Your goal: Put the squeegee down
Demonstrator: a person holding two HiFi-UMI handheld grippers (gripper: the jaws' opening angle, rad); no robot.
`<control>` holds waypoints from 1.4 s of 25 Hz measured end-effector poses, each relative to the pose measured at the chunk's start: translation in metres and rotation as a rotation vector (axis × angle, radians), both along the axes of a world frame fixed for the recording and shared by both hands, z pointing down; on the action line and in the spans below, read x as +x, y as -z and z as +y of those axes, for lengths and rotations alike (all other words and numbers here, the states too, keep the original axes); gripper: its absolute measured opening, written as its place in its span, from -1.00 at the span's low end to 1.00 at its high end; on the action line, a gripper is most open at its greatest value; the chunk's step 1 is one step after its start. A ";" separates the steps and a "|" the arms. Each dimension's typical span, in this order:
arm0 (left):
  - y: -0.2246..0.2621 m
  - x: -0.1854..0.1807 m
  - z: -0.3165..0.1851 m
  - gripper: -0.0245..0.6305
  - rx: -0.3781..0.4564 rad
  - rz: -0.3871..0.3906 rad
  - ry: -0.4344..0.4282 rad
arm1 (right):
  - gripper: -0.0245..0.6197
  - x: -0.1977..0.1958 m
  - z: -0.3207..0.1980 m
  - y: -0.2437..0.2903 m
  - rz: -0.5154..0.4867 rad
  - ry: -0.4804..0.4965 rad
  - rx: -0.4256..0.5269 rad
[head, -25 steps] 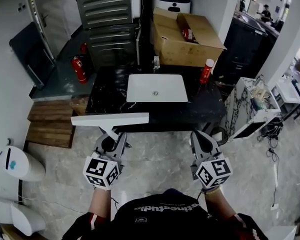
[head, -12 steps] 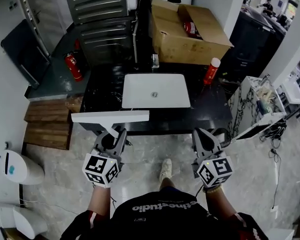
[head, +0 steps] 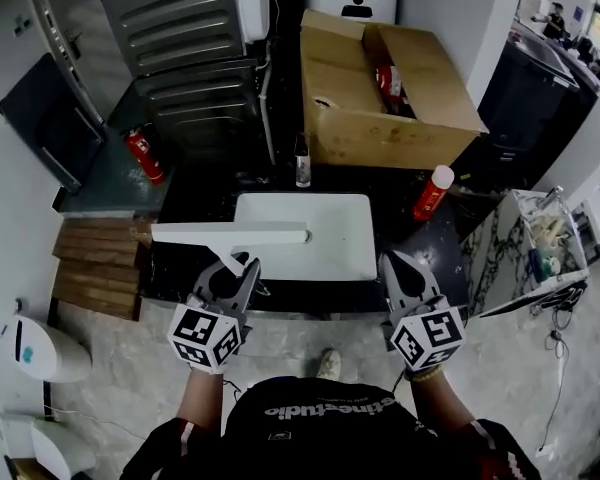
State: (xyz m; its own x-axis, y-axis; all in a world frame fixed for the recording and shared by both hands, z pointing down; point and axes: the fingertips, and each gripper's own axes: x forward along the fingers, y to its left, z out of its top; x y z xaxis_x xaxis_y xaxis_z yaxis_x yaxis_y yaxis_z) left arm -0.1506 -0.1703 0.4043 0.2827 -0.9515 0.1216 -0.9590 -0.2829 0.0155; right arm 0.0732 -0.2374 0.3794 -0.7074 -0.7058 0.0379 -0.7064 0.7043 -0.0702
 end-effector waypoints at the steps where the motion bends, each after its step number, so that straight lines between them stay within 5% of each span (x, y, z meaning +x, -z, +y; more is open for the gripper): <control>1: 0.000 0.002 -0.009 -0.66 -0.006 0.001 0.000 | -0.80 0.000 -0.012 0.000 -0.001 0.006 -0.003; 15: -0.036 -0.035 -0.069 -0.66 -0.151 -0.002 -0.061 | -0.80 -0.047 -0.081 -0.011 0.001 -0.015 -0.054; 26: -0.161 -0.013 -0.104 -0.66 -0.546 0.009 -0.378 | -0.80 -0.060 -0.090 -0.035 0.045 -0.055 -0.094; 29: -0.191 0.004 -0.134 -0.67 -0.609 0.025 -0.418 | -0.80 -0.053 -0.094 -0.041 0.053 -0.085 -0.103; 35: -0.265 0.032 -0.176 -0.68 -0.783 -0.067 -0.450 | -0.80 -0.038 -0.105 -0.050 0.067 -0.154 -0.128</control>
State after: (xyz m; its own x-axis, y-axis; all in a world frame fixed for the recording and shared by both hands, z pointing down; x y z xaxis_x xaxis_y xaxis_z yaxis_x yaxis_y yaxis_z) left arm -0.1189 -0.3459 0.6688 0.5771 -0.3914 0.7168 -0.7663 -0.5631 0.3094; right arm 0.0353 -0.3427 0.4295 -0.5847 -0.7916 0.1775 -0.8110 0.5761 -0.1019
